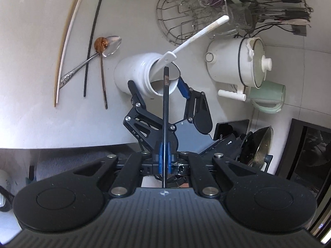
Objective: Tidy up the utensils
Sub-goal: 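Lower the black chopstick end-first into the white mug with the left tool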
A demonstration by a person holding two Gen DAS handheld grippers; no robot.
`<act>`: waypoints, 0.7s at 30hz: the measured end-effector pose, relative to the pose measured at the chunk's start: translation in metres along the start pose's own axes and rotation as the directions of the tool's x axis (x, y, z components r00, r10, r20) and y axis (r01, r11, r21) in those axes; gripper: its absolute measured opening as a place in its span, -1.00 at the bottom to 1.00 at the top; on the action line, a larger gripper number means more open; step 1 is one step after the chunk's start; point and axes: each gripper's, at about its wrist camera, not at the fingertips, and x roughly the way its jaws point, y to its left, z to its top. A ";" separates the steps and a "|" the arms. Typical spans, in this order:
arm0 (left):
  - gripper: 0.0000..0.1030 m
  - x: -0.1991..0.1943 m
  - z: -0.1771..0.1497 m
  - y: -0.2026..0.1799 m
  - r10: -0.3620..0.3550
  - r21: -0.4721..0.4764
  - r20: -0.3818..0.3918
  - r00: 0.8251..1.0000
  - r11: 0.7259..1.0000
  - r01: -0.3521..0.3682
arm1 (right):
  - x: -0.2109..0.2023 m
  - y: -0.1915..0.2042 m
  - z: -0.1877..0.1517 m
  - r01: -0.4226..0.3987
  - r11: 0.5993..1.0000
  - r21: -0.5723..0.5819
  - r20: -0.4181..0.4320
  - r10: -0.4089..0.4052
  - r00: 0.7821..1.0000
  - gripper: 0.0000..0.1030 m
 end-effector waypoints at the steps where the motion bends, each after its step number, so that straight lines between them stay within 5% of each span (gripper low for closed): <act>1: -0.89 0.001 0.002 0.000 0.001 -0.013 -0.006 1.000 1.000 -0.001 | -0.001 0.000 -0.001 -0.002 1.000 0.001 0.001 0.002 1.000 0.73; 21: -0.89 0.015 0.024 -0.009 0.072 -0.164 -0.043 0.996 0.983 -0.078 | -0.001 -0.004 -0.001 -0.022 1.000 0.007 0.017 0.022 1.000 0.72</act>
